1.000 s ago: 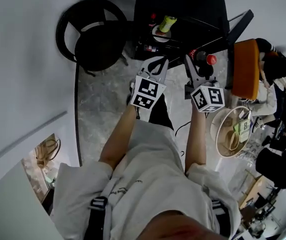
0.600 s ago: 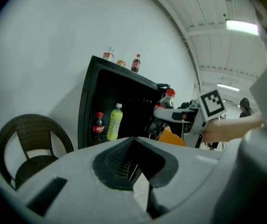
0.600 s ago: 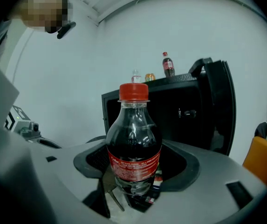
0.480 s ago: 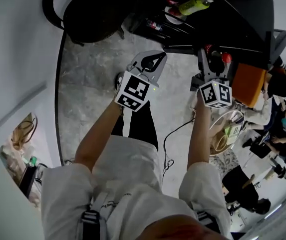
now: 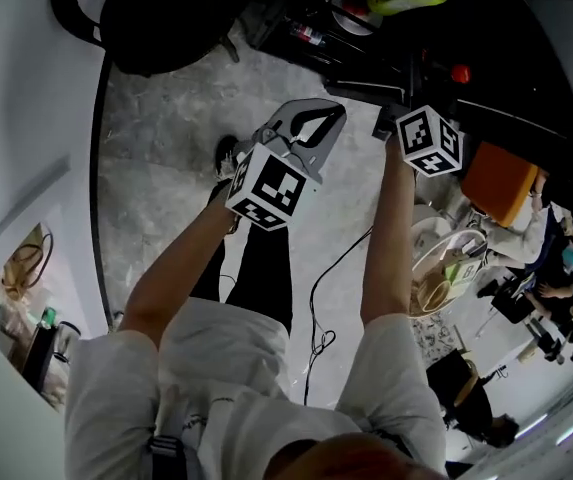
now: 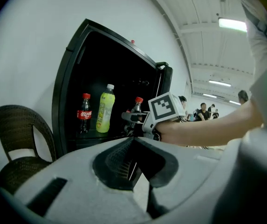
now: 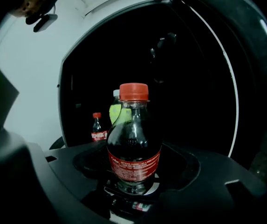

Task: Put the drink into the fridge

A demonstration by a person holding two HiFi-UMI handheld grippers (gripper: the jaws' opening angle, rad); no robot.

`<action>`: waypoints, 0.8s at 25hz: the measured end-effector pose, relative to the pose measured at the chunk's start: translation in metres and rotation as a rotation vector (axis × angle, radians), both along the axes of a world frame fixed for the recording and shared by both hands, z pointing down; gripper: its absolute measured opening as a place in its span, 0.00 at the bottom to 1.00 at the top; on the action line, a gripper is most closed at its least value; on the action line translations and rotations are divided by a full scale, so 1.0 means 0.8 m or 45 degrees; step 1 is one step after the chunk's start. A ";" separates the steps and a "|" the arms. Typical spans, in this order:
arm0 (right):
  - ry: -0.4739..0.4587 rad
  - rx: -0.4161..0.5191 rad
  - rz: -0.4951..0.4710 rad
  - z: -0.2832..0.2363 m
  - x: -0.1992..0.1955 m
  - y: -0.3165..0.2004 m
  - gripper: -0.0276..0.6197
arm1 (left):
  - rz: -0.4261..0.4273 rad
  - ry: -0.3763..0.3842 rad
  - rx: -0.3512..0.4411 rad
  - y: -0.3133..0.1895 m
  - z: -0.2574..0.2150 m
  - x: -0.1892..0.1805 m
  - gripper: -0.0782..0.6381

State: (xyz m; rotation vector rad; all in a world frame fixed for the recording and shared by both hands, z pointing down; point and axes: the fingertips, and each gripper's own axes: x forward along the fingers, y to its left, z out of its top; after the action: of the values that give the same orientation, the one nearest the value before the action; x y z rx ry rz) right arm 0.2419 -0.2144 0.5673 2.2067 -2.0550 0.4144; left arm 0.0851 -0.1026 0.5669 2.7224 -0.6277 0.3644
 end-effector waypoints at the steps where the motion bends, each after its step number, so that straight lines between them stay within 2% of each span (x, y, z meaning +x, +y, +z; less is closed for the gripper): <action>1: 0.017 -0.006 0.011 0.008 0.007 -0.006 0.50 | 0.026 -0.019 0.036 -0.001 0.003 0.008 0.12; 3: 0.027 -0.008 0.033 0.021 0.018 -0.020 0.50 | 0.079 -0.040 0.083 -0.001 0.005 0.019 0.12; 6: 0.052 -0.003 0.052 0.032 0.027 -0.038 0.50 | 0.112 -0.035 0.090 0.004 0.005 0.022 0.12; 12: 0.129 -0.017 0.086 0.046 0.044 -0.075 0.50 | 0.092 -0.069 0.088 0.001 0.019 0.025 0.12; 18: 0.134 -0.004 0.237 0.045 0.063 -0.083 0.50 | 0.085 -0.077 0.092 -0.002 0.023 0.013 0.12; 20: 0.139 -0.009 0.254 0.049 0.066 -0.088 0.50 | 0.089 -0.082 0.098 -0.004 0.026 0.014 0.12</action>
State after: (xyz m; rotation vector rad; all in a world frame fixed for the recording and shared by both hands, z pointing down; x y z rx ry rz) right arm 0.2947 -0.2848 0.6063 2.3825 -1.7848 0.3084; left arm 0.0964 -0.1059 0.5875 2.8215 -0.5753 0.4555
